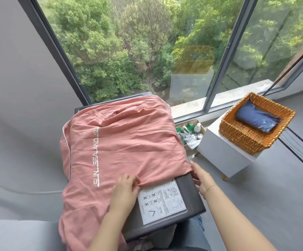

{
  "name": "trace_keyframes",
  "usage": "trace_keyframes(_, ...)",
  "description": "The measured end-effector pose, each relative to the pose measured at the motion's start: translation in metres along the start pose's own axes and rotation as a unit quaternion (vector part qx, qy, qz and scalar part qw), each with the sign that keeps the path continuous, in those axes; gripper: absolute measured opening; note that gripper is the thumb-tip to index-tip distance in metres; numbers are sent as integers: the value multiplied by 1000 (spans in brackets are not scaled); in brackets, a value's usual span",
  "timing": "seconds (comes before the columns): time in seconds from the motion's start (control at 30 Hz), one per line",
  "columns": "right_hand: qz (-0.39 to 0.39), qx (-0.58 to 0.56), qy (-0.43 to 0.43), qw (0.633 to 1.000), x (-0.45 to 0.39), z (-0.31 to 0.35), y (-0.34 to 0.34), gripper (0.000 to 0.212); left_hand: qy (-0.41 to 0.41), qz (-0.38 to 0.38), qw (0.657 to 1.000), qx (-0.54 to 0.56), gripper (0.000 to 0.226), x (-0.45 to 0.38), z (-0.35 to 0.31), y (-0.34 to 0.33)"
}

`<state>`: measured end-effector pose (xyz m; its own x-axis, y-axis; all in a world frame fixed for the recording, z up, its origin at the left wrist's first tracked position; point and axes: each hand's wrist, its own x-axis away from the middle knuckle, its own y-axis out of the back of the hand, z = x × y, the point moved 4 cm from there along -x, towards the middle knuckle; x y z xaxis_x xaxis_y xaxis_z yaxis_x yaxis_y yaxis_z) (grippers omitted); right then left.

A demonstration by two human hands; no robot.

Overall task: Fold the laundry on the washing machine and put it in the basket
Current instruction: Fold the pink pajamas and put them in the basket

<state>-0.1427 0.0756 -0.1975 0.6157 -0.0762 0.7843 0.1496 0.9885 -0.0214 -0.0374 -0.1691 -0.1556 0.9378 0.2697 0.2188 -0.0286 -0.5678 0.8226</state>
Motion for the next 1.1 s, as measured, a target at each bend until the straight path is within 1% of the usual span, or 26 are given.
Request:
trace_keyframes(0.03,7,-14,4,1000,-5,2,-2,18,8,-5,1000,8,12,-3,0,2)
trace_keyframes(0.1,14,-95,42,994,-10,13,-7,10,4,3,1000,13,9,-8,-3,7)
trace_keyframes(0.13,16,-147,80,986,-11,21,-8,11,-2,14,999,29,15,-9,-3,11)
trace_keyframes(0.2,21,-224,167,960,-4,42,-4,18,-16,53,993,102,25,-10,-4,19)
trace_keyframes(0.27,16,-258,212,943,5,54,6,21,-28,93,984,147,25,-8,-6,26)
trace_keyframes(0.3,4,-261,212,942,7,54,12,19,-37,105,986,126,24,-8,-6,26)
trace_keyframes(0.37,-30,-247,172,953,5,40,22,20,-36,118,990,64,22,-6,-8,19)
trace_keyframes(0.43,-59,-246,81,964,-5,13,25,31,-13,119,992,28,19,0,-11,4)
trace_keyframes(0.5,-52,-251,9,967,-13,-6,22,40,-6,94,996,3,13,8,-15,-6)
trace_keyframes(0.53,-41,-245,-2,969,-12,-10,18,43,-7,83,997,-6,15,14,-15,-6)
trace_keyframes(0.6,-26,-253,0,967,-9,-12,14,60,-4,76,997,-22,26,21,-10,-6)
trace_keyframes(0.63,-22,-260,15,965,-5,-10,13,70,2,73,997,-38,28,25,-5,-6)
trace_keyframes(0.67,-21,-263,33,964,-1,-8,14,75,9,66,996,-56,29,27,0,-6)
trace_keyframes(0.73,-36,-250,86,964,1,-5,19,67,6,54,994,-96,26,31,5,-6)
trace_keyframes(0.8,-75,-255,123,956,-3,-3,29,57,-10,57,993,-107,22,34,3,-7)
trace_keyframes(0.87,-106,-254,133,952,-5,-4,37,54,-25,71,995,-70,21,39,2,-6)
trace_keyframes(0.93,-114,-239,128,956,-4,-8,39,53,-16,86,996,14,18,41,3,-7)
trace_keyframes(0.97,-119,-215,129,961,-1,-11,36,54,9,84,992,97,14,45,6,-4)
trace_keyframes(1.0,-129,-172,134,967,3,-14,33,54,53,72,977,194,10,47,11,1)
trace_keyframes(1.03,-158,-102,151,970,9,-15,31,53,102,43,953,280,9,49,16,6)
trace_keyframes(1.07,-194,-12,178,965,20,-16,25,52,146,-5,932,332,11,52,29,13)
trace_keyframes(1.1,-223,77,216,948,31,-16,17,50,165,-70,927,330,12,54,44,23)
